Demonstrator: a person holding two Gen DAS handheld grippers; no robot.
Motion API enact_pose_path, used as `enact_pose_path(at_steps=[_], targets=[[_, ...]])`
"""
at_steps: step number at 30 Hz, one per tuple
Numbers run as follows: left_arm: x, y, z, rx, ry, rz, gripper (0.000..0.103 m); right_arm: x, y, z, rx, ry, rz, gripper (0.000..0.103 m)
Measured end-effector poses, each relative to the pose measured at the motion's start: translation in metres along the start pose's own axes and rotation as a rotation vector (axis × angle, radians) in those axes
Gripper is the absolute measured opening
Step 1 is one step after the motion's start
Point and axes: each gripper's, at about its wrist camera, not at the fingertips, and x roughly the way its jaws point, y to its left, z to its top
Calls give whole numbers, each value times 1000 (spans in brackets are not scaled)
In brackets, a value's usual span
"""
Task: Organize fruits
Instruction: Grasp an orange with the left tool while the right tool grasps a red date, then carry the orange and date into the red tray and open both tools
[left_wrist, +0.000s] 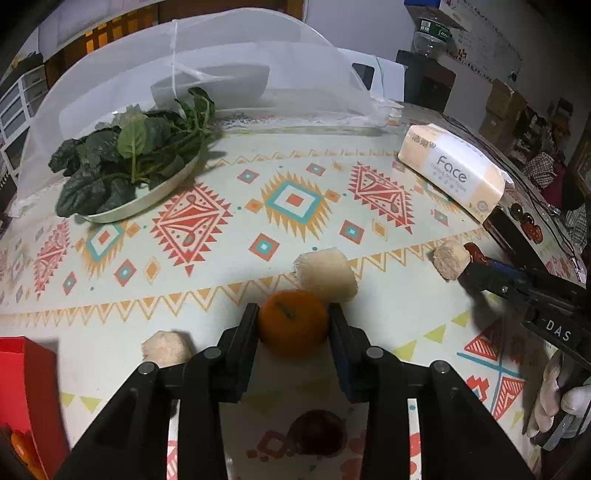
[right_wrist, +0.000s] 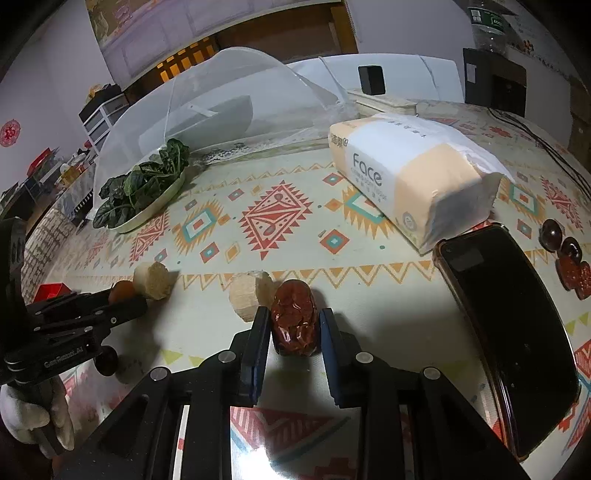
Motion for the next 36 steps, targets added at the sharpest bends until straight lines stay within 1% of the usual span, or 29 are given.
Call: enact_pose_path(at_steps=[3,8,12,16,18,22,25,26,27,32,36], targets=[[-20,8,-1,-35,-26,-12,36,-2,-2,-1,12,-2,-5,29],[-78,35,-12,-118,-111,-15,36,-16,-1,-2,35,-15,1,29],[-122,66,-34,-212,-163,-6,36,-40,15,-4,18,-44,28,29],[-164,102,-70,-320,-220,40,36,-64,46,-6,-35,-70,66,29],[-180,118,-85,-363,-238,58,36,-75,67,-9,-69,-82,88,29],[-211,149,-120,-432,-271,124,36,-87,114,-15,-127,-84,142,29],[-227,165,-142,-444,-301,197,36,-87,155,-22,-173,-68,182,29],[-230,171,-146,-447,-305,209,36,-87,173,-25,-196,-59,200,29],[-231,176,-152,-452,-306,217,36,-87,185,-29,-211,-54,212,29],[-230,208,-174,-504,-295,205,36,-79,256,-46,-314,-12,267,29],[-228,236,-189,-552,-284,205,36,-66,296,-53,-358,23,300,29]])
